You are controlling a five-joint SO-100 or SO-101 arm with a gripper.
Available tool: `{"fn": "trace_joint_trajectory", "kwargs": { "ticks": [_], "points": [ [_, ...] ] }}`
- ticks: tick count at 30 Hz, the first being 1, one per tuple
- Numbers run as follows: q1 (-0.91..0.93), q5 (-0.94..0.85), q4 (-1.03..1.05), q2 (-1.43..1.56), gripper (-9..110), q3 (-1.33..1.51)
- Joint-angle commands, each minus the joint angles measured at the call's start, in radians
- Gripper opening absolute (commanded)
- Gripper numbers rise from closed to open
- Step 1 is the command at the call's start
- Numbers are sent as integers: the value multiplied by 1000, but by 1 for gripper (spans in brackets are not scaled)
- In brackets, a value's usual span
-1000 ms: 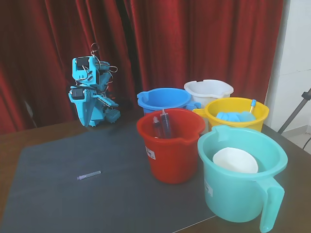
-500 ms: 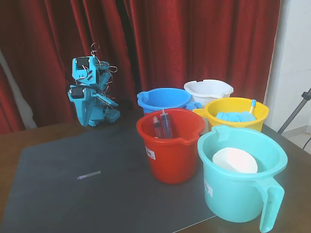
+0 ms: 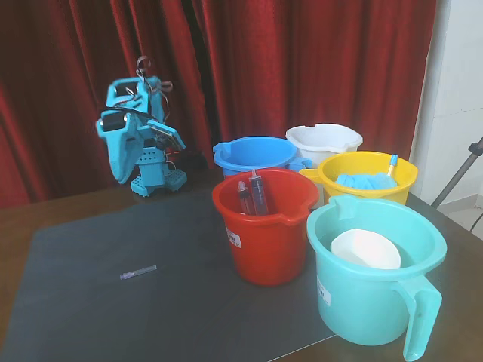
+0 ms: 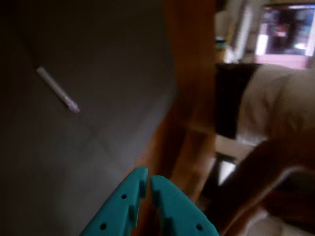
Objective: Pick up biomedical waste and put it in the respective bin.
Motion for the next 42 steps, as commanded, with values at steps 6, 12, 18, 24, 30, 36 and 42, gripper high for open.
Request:
{"fn": "trace_joint_trajectory", "kwargs": {
  "ticks": [6,12,18,24,30,36,42],
  "points": [
    [-2,3,295,-769,0,-653],
    [3,-67,511,-1161,0,-1097],
    [5,-229,804,-1232,0,-1388],
    [5,-291,930,-1239,0,-1466],
    [37,-276,911,-1241,0,-1394],
    [75,-230,804,-1241,0,-1308],
    [64,-232,650,-1241,0,-1184]
  ]
}}
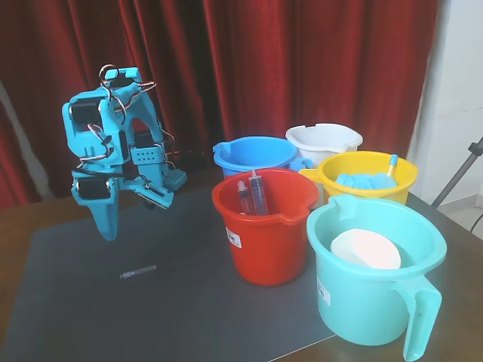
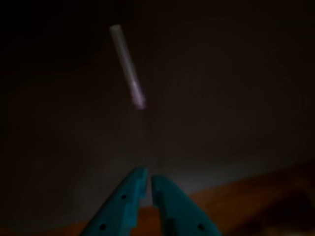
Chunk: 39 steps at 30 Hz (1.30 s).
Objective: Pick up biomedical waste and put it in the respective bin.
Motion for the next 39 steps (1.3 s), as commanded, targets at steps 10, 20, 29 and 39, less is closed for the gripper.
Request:
{"fn": "trace_joint_trajectory", "kwargs": {
  "ticks": [10,20,29,39],
  "points": [
    [-63,-6,-261,12,0,195],
    [-72,-8,-255,12,11,222],
    [-72,-140,-247,25,10,291],
    [-74,-138,-242,12,10,293]
  ]
}}
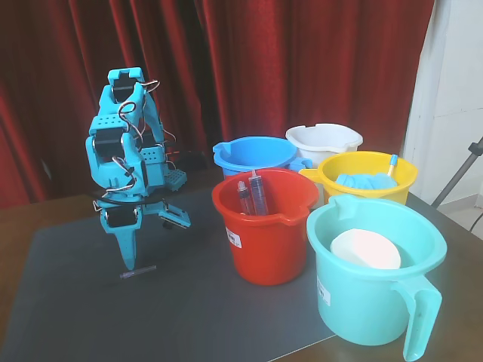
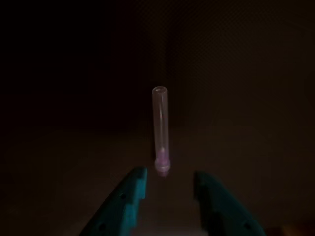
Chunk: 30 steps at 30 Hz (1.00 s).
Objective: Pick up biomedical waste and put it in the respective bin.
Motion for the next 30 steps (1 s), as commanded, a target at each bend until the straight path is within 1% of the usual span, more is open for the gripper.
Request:
{"fn": "trace_joint_trajectory", "kwargs": {
  "ticks": [1,14,17,22,30],
  "points": [
    [-9,-3,5,12,10,-5],
    [-11,-3,-23,9,10,-2],
    [-11,-3,-117,9,10,60],
    [-9,-2,-382,9,10,202],
    [-11,-8,-388,11,10,230]
  ]
}}
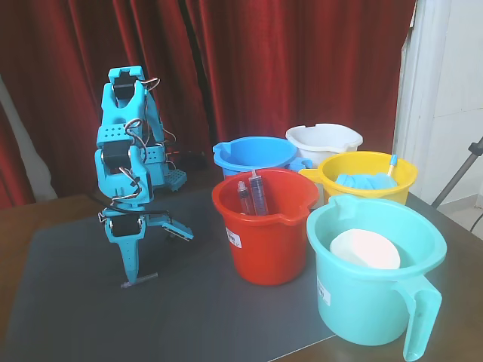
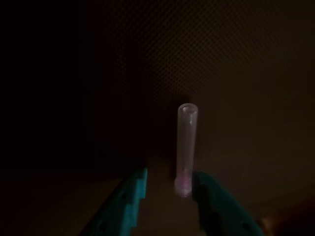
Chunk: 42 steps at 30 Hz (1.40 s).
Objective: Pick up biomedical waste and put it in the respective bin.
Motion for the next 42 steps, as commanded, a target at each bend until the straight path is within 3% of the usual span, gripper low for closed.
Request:
{"fn": "trace_joint_trajectory", "kwargs": {
  "ticks": [1,15,29,34,42],
  "points": [
    [-11,-6,-15,3,10,-5],
    [-69,-55,-28,3,-1,-6],
    [-37,-160,-6,0,0,-49],
    [-3,-127,106,2,0,-135],
    [-84,123,387,20,0,-354]
  ]
}}
